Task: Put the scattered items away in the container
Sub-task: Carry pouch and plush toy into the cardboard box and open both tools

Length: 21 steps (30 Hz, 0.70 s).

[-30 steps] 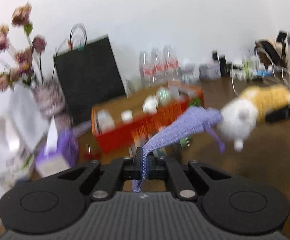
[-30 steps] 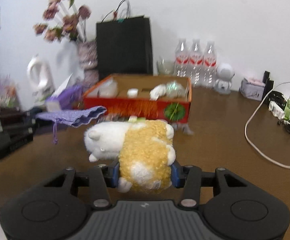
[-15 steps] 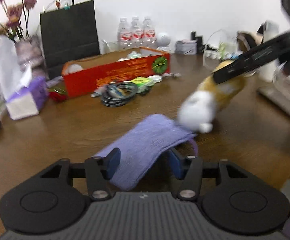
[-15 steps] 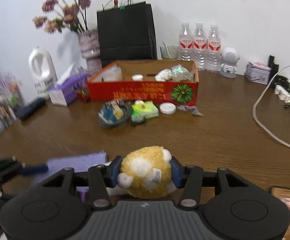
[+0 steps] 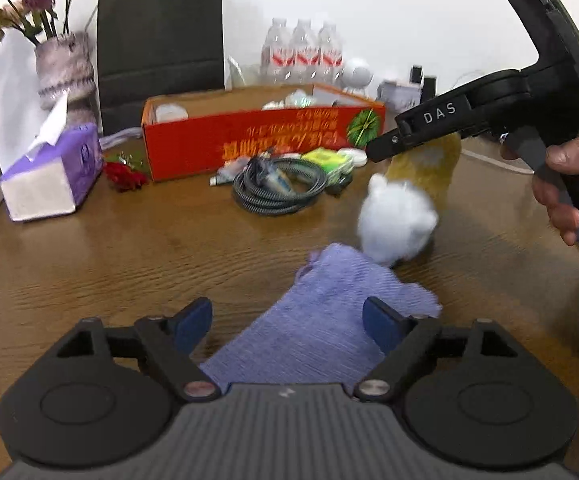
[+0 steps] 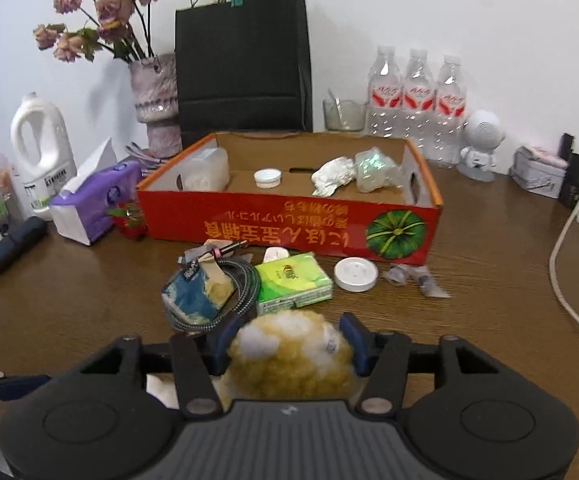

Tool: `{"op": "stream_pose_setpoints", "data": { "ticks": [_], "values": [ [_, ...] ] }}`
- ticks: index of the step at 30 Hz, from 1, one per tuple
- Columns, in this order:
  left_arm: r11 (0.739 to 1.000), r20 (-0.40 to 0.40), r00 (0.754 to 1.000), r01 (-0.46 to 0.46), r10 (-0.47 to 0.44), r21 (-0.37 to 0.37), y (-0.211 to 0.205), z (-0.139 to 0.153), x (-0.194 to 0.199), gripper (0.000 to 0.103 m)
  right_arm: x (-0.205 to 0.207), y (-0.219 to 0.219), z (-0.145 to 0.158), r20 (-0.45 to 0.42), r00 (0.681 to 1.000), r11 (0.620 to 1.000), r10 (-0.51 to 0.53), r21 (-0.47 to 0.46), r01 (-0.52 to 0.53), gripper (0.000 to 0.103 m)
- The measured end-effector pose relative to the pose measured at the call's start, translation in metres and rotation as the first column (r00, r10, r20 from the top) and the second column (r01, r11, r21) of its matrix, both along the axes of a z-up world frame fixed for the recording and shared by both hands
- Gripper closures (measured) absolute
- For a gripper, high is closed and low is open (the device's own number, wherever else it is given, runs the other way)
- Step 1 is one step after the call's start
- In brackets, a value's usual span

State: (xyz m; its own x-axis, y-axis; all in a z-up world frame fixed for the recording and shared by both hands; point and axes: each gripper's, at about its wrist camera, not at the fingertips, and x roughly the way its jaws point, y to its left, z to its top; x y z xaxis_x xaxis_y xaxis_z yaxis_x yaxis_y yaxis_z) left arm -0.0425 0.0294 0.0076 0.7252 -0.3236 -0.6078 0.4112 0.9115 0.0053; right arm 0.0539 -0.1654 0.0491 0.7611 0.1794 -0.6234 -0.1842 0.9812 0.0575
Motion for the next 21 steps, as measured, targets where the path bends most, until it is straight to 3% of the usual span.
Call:
{"op": "stream_pose_setpoints", "data": {
  "ticks": [2, 4, 7, 9, 10, 13, 15, 18, 19, 21],
  "values": [
    [1.0, -0.029, 0.999, 0.022, -0.022, -0.001, 0.002, -0.003, 0.004, 0.016, 0.001, 0.0, -0.005, 0.0, 1.0, 1.0, -0.006, 0.01, 0.006, 0.033],
    [0.999, -0.025, 0.998, 0.053, -0.052, 0.013, 0.001, -0.004, 0.003, 0.019, 0.002, -0.004, -0.011, -0.026, 1.0, 0.999, -0.008, 0.036, 0.009, 0.031],
    [0.997, -0.008, 0.997, 0.082, -0.082, 0.004, 0.0, -0.004, -0.002, 0.041, 0.011, -0.008, -0.024, -0.084, 0.996, 0.998, -0.023, 0.052, 0.027, 0.03],
    [0.994, -0.005, 0.994, 0.11, -0.11, -0.003, -0.004, -0.002, -0.006, 0.082, 0.023, -0.008, -0.032, -0.12, 0.993, 0.994, -0.017, 0.103, 0.03, 0.031],
    [0.994, -0.008, 0.994, 0.11, -0.11, -0.004, -0.008, -0.001, -0.009, 0.088, 0.029, -0.007, -0.034, -0.131, 0.991, 0.993, -0.016, 0.113, 0.031, 0.033],
    [0.996, 0.023, 0.996, 0.08, -0.081, 0.03, -0.017, -0.003, -0.018, 0.094, 0.029, -0.005, -0.025, -0.116, 0.993, 0.994, -0.017, 0.105, 0.029, 0.038],
    [0.999, 0.028, 0.998, 0.051, -0.052, 0.011, -0.015, -0.004, -0.022, 0.096, 0.016, -0.012, -0.012, -0.051, 0.999, 0.988, -0.003, 0.154, 0.01, 0.022],
    [1.0, 0.033, 0.999, -0.014, 0.015, -0.028, -0.01, -0.002, -0.021, 0.097, 0.001, -0.022, -0.006, 0.003, 1.0, 0.985, 0.004, 0.175, -0.004, 0.02],
    [0.998, 0.036, 0.999, -0.034, 0.035, -0.044, -0.008, 0.0, -0.02, 0.097, 0.0, -0.024, -0.008, -0.007, 1.0, 0.985, 0.009, 0.172, -0.008, 0.023],
    [0.995, 0.054, 0.996, -0.061, 0.066, -0.081, -0.004, 0.007, -0.017, 0.097, 0.006, -0.024, -0.018, -0.055, 0.998, 0.983, 0.041, 0.181, -0.031, 0.06]
  ]
}}
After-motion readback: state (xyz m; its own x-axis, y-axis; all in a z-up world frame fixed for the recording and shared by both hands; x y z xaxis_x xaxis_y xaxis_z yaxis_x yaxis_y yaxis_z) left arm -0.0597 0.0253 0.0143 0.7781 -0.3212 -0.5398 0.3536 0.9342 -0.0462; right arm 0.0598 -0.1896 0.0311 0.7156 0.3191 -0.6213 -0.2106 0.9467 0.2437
